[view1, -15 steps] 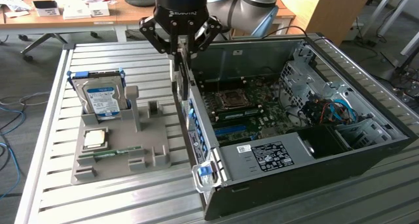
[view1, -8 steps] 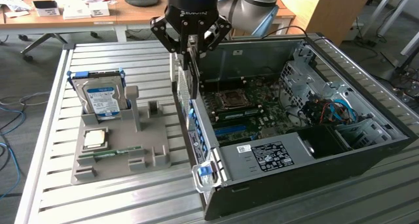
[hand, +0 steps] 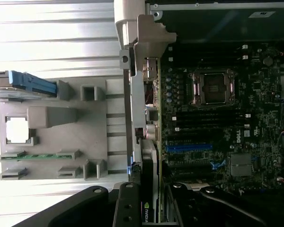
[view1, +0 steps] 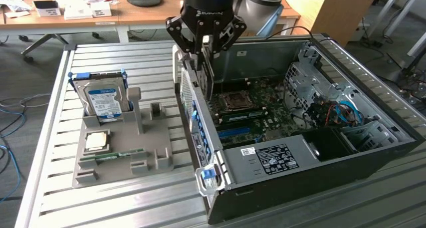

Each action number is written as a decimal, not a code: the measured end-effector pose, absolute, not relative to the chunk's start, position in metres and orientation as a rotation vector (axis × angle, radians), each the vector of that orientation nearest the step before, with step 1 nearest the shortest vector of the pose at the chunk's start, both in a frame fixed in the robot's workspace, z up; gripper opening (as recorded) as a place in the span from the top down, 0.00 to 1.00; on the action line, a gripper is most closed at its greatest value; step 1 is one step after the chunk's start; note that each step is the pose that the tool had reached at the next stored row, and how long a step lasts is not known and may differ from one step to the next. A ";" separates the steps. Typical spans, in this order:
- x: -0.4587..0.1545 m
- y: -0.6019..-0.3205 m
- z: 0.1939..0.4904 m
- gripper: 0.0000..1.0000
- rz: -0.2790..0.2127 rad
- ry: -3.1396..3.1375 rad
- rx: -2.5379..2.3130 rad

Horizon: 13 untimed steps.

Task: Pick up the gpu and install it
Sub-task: 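Pick up the gpu and move the gpu toward the slot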

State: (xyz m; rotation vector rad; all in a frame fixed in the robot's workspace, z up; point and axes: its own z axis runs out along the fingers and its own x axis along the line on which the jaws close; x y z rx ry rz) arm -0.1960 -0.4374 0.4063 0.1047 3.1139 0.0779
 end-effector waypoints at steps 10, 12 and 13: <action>-0.165 -0.437 0.406 0.73 0.078 3.114 0.105; -0.158 -0.437 0.406 0.73 0.078 3.114 0.105; -0.154 -0.437 0.406 0.73 0.078 3.114 0.105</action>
